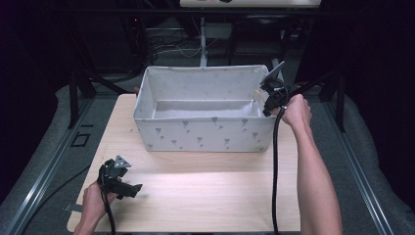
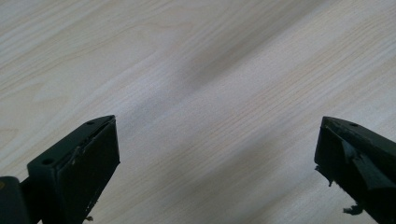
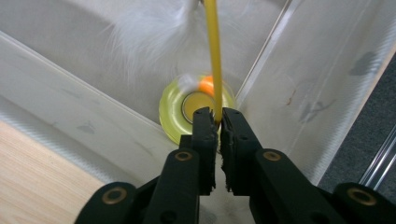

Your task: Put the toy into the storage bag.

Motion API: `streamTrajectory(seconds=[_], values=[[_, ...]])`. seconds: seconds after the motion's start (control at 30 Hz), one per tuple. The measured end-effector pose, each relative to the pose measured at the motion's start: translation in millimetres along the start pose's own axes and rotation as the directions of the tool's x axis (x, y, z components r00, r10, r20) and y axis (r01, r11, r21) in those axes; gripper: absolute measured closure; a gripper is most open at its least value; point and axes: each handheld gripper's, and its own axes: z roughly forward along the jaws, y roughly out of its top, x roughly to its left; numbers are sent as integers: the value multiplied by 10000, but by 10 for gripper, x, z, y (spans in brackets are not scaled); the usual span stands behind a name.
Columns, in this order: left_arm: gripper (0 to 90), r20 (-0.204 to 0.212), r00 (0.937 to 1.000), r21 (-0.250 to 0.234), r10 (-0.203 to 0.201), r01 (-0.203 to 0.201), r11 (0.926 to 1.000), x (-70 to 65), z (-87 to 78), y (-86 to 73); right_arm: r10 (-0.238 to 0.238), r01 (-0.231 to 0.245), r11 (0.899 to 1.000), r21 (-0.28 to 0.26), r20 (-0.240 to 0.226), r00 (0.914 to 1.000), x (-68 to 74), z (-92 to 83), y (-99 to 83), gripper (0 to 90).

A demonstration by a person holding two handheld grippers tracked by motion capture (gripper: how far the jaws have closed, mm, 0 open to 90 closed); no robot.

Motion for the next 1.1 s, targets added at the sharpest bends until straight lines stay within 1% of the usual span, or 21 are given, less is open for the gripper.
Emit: streamTrajectory(seconds=[0.07, 0.1, 0.13, 0.23, 0.3, 0.33, 0.4, 0.47, 0.53, 0.57, 0.6, 0.73, 0.83, 0.9, 1.0, 1.1], values=[[1, -9, 10000, -30, -23, 23, 10000, -3, -3, 1, -62, 62, 9999, -96, -4, 10000, -3, -92, 3, 791], [1, -29, 10000, -28, -17, 17, 10000, -4, -4, 2, 80, -80, 9996, -263, -21, 10000, 6, -118, -1, 777], [1, -28, 10000, -28, -15, 14, 10000, -5, -5, 2, -41, 40, 9997, -240, -35, 10000, 1, -155, 2, 752], [1, -14, 10000, -34, -8, 8, 10000, -8, -5, 2, 7, -10, 9987, -516, -58, 10000, 9, -257, -2, 701], [1, -9, 10000, -31, -12, 12, 10000, -8, -5, 3, 28, -32, 9977, -678, -65, 10000, 23, -328, -3, 651], [1, -7, 10000, -24, -16, 16, 10000, -9, -4, 3, -79, 73, 9974, -718, -84, 9999, 26, -368, -4, 622], [1, -2, 10000, -29, -16, 16, 10000, -10, -4, 3, -85, 77, 9957, -925, -86, 9999, 44, -447, -11, 566], [1, 18, 10000, -1, 3, -3, 10000, -10, -7, 5, -98, 86, 9948, -1015, -120, 9999, 62, -520, -17, 499], [1, 19, 10000, -16, 1, -1, 10000, -12, -6, 6, -138, 115, 9934, -1142, -190, 9997, 80, -582, -28, 456], [1, 19, 10000, -16, 1, -1, 10000, -12, -6, 6, -138, 115, 9934, -1142, -190, 9997, 80, -582, -28, 456], [1, 28, 10000, 4, 11, -11, 10000, -13, -5, 7, -172, 135, 9922, -1238, -286, 9994, 104, -635, -42, 400], [1, 33, 10000, 12, 13, -13, 10000, -15, -4, 7, -374, 317, 9920, -1222, -440, 9983, 156, -679, -67, 322], [1, -7, 10000, -10, 14, -14, 10000, -20, -1, 7, -430, 348, 9898, -1378, -567, 9975, 209, -698, -94, 256], [1, 33, 10000, 20, 27, -27, 10000, -20, -3, 8, -487, 395, 9886, -1454, -602, 9970, 249, -704, -112, 220], [1, 66, 10000, 6, 16, -16, 10000, -30, 12, 15, -665, 583, 9879, -1439, -529, 9964, 317, -725, -144, 159], [1, 78, 9999, 41, 68, -68, 10000, -34, 6, 19, -751, 660, 9863, -1510, -554, 9956, 378, -736, -178, 149]])
